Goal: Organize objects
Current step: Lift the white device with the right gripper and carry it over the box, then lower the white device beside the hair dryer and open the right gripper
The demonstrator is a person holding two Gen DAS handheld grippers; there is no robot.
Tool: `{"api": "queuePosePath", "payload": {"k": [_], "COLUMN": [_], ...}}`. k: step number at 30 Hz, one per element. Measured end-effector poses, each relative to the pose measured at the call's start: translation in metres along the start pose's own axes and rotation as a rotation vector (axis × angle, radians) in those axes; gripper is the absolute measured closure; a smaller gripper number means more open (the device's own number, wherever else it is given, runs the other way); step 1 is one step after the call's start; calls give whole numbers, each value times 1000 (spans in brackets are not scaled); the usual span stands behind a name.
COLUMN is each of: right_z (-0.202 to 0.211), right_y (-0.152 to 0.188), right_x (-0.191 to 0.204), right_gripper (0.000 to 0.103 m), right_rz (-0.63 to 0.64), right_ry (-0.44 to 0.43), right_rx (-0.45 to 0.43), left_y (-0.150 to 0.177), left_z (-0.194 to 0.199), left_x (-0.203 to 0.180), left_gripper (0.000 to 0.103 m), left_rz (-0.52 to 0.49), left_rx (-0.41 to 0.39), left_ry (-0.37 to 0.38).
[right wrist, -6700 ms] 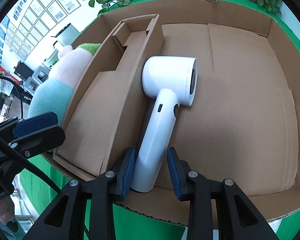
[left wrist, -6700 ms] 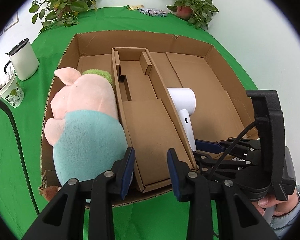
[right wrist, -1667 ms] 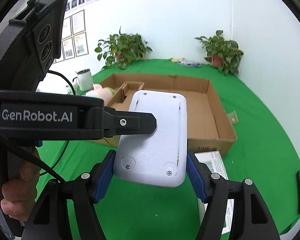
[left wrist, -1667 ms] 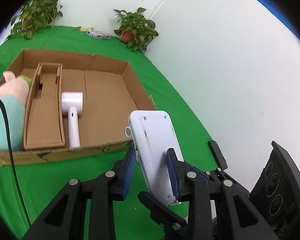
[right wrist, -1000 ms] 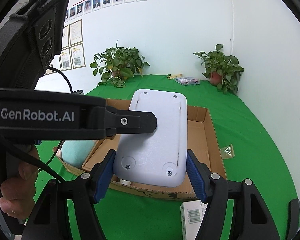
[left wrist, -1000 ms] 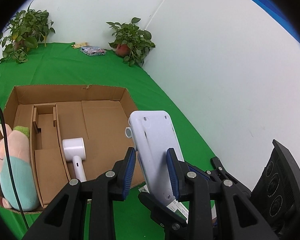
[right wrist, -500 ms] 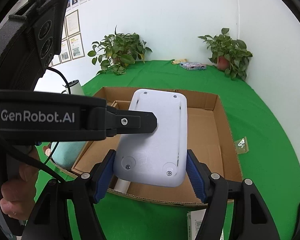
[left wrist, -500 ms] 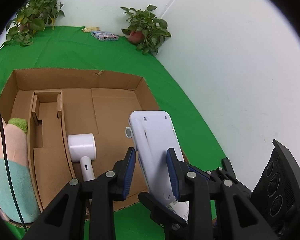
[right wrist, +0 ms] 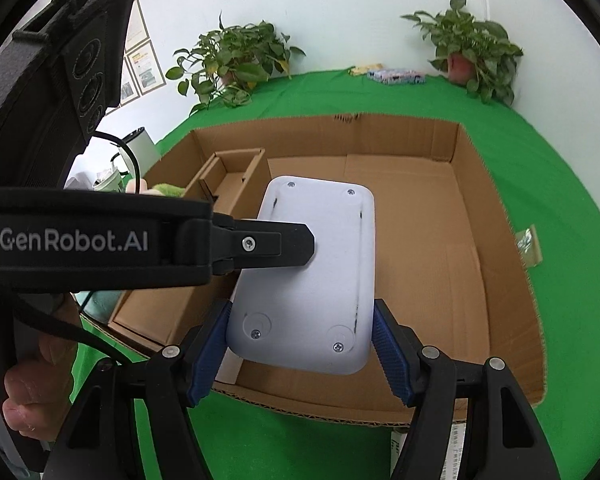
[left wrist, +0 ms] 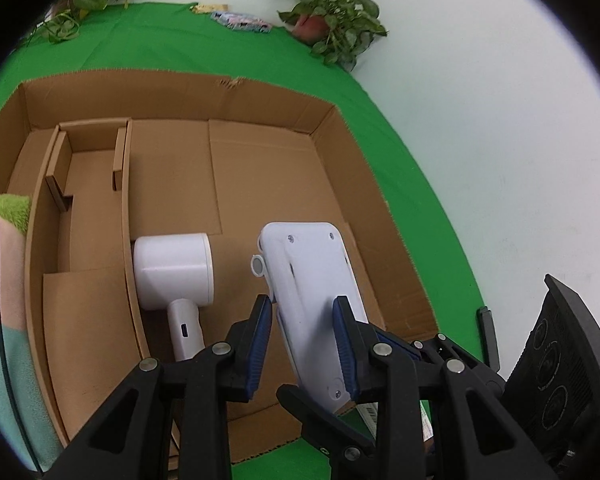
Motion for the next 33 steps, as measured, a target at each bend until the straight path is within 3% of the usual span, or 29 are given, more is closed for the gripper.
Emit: {"api": "queuePosePath", "payload": {"k": [13,21,26,33], "right_z": [-44,-47,-47,-33], "right_y": [24,32,33,25], "right_x": [-15,-12,-11,-21], "right_gripper": [37,37,36,32], "right_rz": [-71,-66,-41,-79], "right_ry": [-74,-65,-96,-136], "right_rx": [123,179,213,162], "left_y": [7,12,9,7], "left_z": [-35,-43,-31,36], "left_x": [16,26,23,13], "left_gripper": [73,73,74,73], "left_rz": [52,91,79,29], "left_rx": [115,142,123,-29], "left_ry": [-60,-38,-96,-61]}}
Point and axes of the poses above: each gripper's, at about its wrist camera, not at the fingertips, and z roughly against the way its jaws point, x to its left, y to its underside, the point moved 3 cm from there along -z, roughly the way its jaws point, and after that the axes turned 9 degrees about z, right-handed, at the moved point
